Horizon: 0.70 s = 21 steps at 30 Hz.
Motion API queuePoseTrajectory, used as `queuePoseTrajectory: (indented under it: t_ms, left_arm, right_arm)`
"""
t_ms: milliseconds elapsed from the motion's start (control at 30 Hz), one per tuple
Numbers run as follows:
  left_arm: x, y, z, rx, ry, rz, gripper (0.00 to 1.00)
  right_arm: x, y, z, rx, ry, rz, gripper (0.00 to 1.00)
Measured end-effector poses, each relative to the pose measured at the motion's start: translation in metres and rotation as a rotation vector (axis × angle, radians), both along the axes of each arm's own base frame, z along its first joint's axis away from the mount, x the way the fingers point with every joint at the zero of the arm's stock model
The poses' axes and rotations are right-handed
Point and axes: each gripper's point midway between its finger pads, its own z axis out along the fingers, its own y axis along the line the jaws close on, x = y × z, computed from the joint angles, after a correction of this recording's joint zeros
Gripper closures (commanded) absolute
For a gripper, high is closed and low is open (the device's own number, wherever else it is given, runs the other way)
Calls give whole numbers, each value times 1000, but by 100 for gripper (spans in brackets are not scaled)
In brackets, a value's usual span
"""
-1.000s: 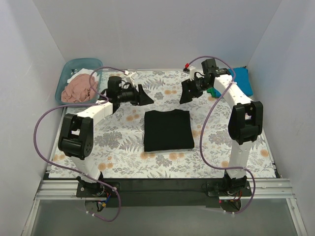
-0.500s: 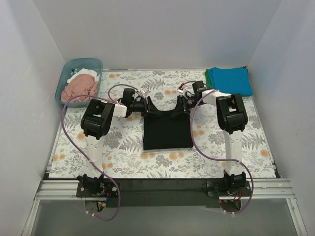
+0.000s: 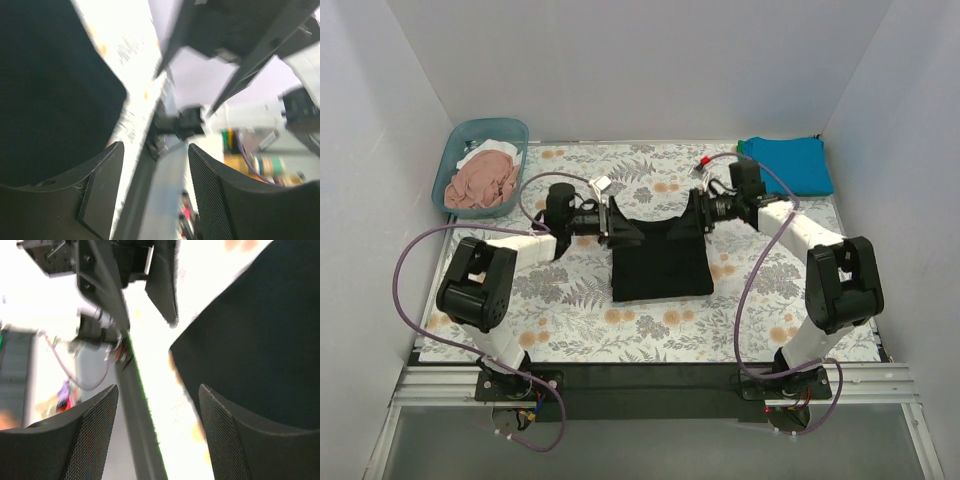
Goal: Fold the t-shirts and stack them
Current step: Fold the tshirt
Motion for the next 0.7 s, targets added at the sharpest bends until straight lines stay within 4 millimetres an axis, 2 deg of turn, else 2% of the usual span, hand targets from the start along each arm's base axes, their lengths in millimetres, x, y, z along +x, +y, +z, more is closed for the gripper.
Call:
queuePoseTrajectory:
  t_ms: [67,167,233,300,367,500,600,667,700]
  left_arm:
    - [-26,-19,1,-15,11,-65,46]
    - [-55,-35,-25,7,115,-128,46]
    - [-56,-35,-54,44,205,-119,46]
    - [-52,-28,-86,93,289,-86,46]
    - [-46,-16,-113,128,357,-55,46]
    - [-29,1,-114,116,317,-36,46]
    - [-29,11,-106,119,266,-36,46]
    - [-37,11,-90,117,210,-52,46]
    - [-46,7,-74,110,159,-74,45]
  right_arm:
    - [-33,9,-18,11,57,57,27]
    - [-71,13,-73,-31,246,106,28]
    - [-81,8,-108,-71,370,99,30]
    - [-83,2,-130,-84,453,89,32]
    - [-79,-1,-131,-45,498,102,34]
    - [-66,-5,-129,-39,474,104,34]
    - [-63,-9,-119,-49,409,96,33]
    - [-66,-12,-99,-38,344,98,32]
    - [-69,-13,-89,-30,307,101,32]
